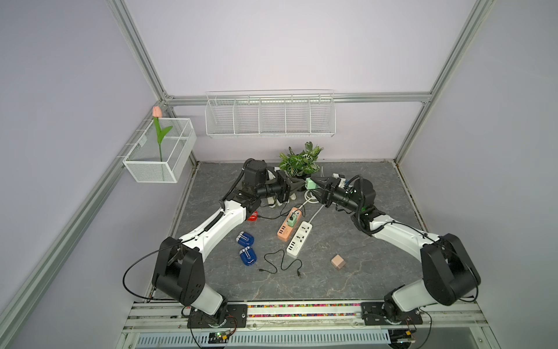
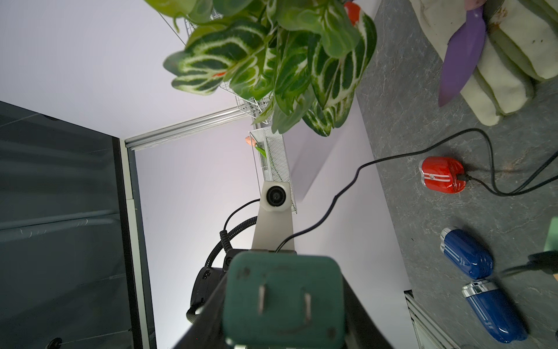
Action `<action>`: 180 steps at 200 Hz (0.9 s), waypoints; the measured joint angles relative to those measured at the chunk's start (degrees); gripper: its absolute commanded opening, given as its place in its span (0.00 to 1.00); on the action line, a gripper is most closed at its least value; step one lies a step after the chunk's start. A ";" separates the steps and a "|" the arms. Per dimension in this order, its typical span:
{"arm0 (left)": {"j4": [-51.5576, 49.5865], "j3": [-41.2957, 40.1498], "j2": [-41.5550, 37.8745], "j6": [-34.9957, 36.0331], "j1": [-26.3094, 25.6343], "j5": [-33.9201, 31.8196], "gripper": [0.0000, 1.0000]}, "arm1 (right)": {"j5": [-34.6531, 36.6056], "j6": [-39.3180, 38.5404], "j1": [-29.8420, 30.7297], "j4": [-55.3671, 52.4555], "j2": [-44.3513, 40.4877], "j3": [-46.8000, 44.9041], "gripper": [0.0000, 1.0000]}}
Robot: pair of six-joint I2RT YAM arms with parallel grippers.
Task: Charge the electric shaver
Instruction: Insert the charging cable into the plug.
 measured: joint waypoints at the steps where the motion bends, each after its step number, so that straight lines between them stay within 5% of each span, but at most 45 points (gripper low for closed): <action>1: 0.00 0.00 0.00 0.00 0.00 0.00 0.00 | 0.02 0.00 0.00 0.02 0.00 -0.02 0.07; 95: -4.79 3.82 2.75 5.31 1.49 8.46 0.00 | -6.54 -0.76 -2.38 0.76 0.11 -0.09 0.07; 180: -2.97 3.69 2.64 5.73 1.86 9.11 0.00 | -8.41 -0.90 -2.99 2.60 0.46 -0.09 0.07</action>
